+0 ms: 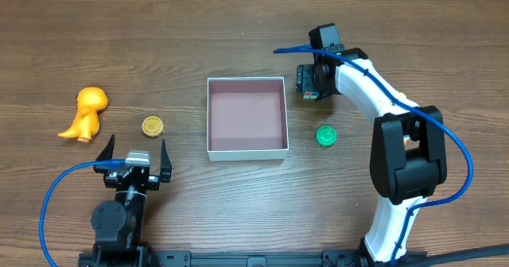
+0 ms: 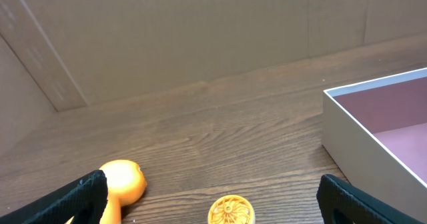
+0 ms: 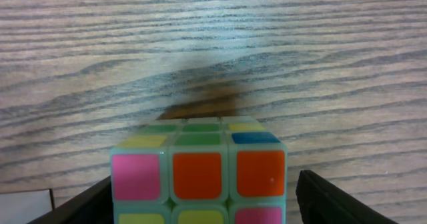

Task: Pack container
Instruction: 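Lower the right gripper and close it on the Rubik's cube, then lift the cube and carry it left over the white box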

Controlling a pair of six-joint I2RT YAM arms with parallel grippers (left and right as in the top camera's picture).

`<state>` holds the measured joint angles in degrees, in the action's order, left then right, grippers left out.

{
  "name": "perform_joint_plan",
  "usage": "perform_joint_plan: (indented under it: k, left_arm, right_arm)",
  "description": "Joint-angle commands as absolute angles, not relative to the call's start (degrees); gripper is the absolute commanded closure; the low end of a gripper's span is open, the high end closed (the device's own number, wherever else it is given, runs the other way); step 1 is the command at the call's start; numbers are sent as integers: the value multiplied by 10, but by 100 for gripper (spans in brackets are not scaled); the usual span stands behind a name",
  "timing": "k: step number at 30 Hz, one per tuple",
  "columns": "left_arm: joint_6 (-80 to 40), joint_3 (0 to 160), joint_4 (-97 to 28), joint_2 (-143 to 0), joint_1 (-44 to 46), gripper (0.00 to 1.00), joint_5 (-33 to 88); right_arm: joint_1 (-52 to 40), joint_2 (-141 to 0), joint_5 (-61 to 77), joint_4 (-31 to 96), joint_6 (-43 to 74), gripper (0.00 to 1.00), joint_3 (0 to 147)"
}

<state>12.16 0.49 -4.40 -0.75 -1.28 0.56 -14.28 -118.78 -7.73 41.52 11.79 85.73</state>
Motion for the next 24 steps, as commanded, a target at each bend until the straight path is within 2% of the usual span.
perform_joint_plan:
  k: [1,16,21,24]
  left_arm:
    - [116,3,-44,-7,-18,0,0]
    - [116,3,-44,-7,-18,0,0]
    - [116,3,-44,-7,-18,0,0]
    - [116,3,-44,-7,-18,0,0]
  right_arm:
    - [-141,-1197,-79,407,118,24,855]
    - [-141,-1197,-79,399,118,38,855]
    - [-141,-1197,-79,399,118,39,857]
    - [-141,-1197,-79,399,118,44,864]
